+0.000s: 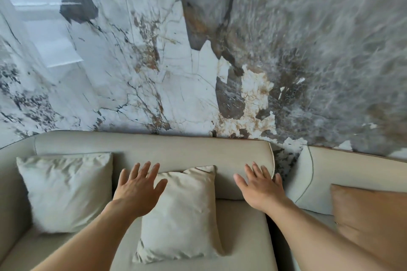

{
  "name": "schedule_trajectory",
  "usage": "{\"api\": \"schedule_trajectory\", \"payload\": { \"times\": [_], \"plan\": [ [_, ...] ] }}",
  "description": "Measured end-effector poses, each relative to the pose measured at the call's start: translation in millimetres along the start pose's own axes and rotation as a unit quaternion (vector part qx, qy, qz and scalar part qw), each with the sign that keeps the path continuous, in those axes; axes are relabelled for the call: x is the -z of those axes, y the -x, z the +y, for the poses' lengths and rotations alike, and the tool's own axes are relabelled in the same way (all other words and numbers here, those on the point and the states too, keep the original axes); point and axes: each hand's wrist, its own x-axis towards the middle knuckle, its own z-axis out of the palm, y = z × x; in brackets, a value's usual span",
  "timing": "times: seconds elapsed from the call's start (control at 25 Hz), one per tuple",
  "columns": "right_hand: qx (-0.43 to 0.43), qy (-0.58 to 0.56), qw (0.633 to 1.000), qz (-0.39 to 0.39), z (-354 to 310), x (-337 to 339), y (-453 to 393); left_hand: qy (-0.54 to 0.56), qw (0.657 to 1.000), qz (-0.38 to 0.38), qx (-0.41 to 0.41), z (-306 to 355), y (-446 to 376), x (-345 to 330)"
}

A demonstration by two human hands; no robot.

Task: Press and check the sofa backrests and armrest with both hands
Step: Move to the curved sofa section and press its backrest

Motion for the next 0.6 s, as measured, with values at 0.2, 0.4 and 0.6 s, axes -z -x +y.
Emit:
{"api": "schedule_trajectory", "payload": {
  "times": [0.2,0.4,0.6],
  "plan": [
    [-0.011,-0.009,0.999,0.034,-57,25,65,0.017,1.000,0.016,-0.008,-56,42,42],
    [0.027,0.002,0.998,0.065,-137,41,113,0.042,0.997,0.055,0.017,-130,91,77],
    [0.067,0.004,0.995,0.073,-184,51,120,0.045,0.994,0.083,0.055,-170,105,100]
  ]
}}
